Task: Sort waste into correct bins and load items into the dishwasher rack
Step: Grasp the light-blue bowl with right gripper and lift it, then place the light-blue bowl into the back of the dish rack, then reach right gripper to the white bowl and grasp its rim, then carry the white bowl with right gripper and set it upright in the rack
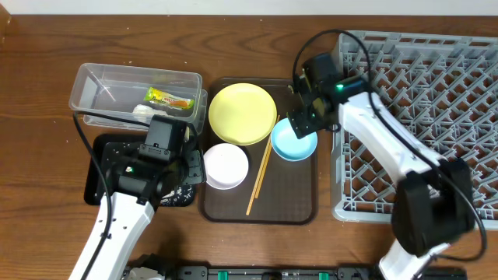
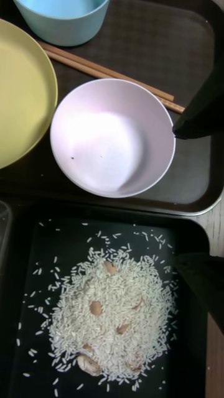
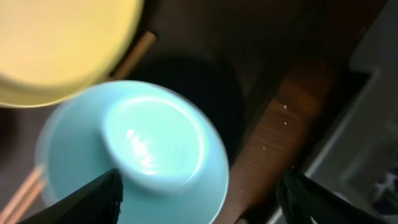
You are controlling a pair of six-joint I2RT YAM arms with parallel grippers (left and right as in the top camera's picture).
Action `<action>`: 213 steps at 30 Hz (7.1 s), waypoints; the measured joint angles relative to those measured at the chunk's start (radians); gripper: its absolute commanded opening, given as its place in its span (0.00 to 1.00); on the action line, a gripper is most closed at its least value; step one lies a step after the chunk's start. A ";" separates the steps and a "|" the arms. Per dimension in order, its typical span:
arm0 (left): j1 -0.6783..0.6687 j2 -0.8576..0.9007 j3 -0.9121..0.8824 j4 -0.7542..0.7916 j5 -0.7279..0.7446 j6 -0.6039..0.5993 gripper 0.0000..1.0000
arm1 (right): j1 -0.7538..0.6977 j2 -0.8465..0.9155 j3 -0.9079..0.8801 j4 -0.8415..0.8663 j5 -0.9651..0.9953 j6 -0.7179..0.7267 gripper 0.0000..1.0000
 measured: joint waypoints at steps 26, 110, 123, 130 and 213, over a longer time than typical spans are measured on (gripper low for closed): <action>0.000 0.001 -0.001 0.000 0.000 0.000 0.62 | -0.013 0.018 0.005 -0.038 0.037 0.071 0.01; 0.000 0.001 -0.003 0.006 0.000 0.000 0.63 | -0.123 -0.237 0.064 0.093 0.534 0.026 0.61; 0.094 -0.012 -0.003 -0.106 -0.061 -0.087 0.63 | 0.060 -0.232 0.065 0.002 -0.056 0.092 0.61; 0.265 -0.042 -0.003 -0.139 -0.077 -0.140 0.72 | 0.212 -0.101 0.065 -0.006 -0.097 0.143 0.62; 0.301 -0.042 -0.004 -0.150 -0.078 -0.161 0.74 | -0.333 0.154 0.150 0.405 1.263 -0.161 0.01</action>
